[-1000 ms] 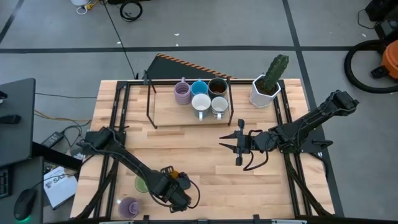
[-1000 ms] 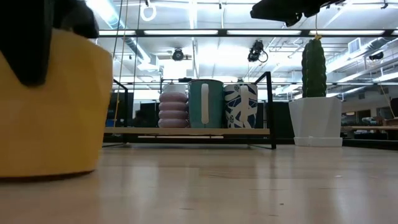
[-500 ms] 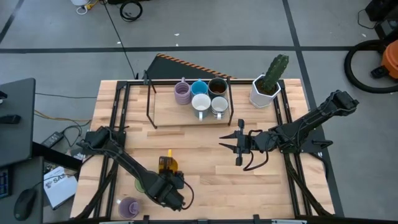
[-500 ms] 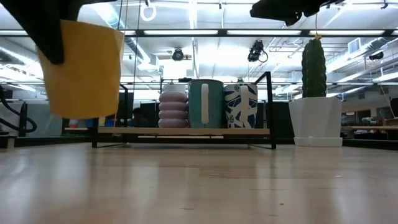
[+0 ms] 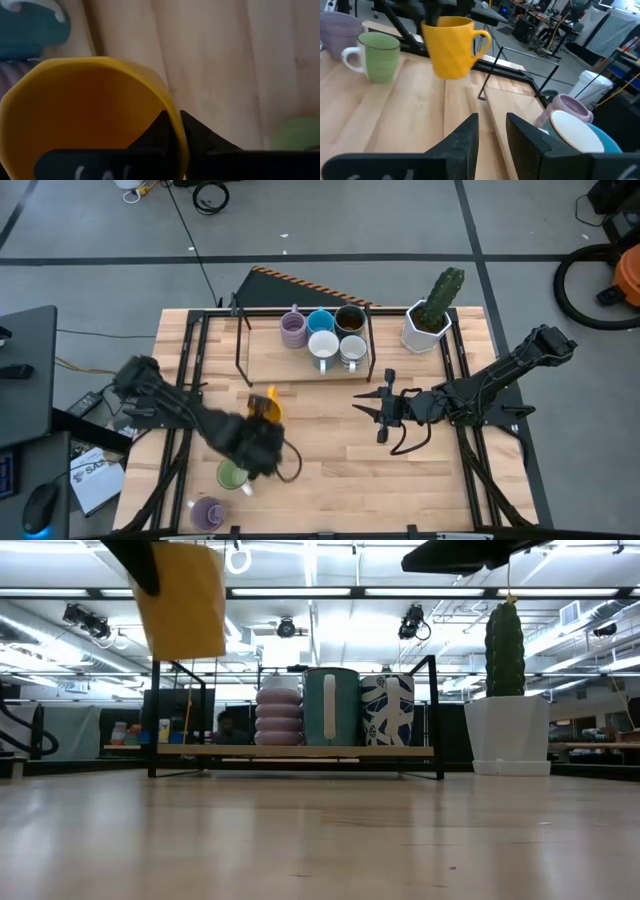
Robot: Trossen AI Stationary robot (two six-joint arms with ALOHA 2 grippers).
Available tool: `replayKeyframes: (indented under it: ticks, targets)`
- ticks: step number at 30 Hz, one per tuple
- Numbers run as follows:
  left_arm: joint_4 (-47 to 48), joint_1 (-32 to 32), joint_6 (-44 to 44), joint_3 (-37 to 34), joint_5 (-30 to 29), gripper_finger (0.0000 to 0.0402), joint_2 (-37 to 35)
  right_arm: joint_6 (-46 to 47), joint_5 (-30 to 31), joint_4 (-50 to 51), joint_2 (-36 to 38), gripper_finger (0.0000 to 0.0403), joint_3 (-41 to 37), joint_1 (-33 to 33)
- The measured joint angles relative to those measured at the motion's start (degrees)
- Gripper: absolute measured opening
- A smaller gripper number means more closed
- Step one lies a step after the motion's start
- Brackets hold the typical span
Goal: Place coffee mugs
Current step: Put the yellow mug on the shelf
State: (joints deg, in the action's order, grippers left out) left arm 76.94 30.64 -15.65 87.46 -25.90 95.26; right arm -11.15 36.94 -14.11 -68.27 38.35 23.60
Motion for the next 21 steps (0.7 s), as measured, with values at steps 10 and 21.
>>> replayKeyframes:
  ticks: [10,21]
  targets:
    - [-8.31,-21.28,16.94,-9.94,8.54,0.0028,-8.84,-2.54,0.3,-0.35,0.0,0.0105,0.0,-2.91]
    - [-8.63,-39.6,31.75,-10.01,13.77,0.0029,-8.8,-6.26,-0.95,-0.57,0.0,0.0105,0.0,-7.63]
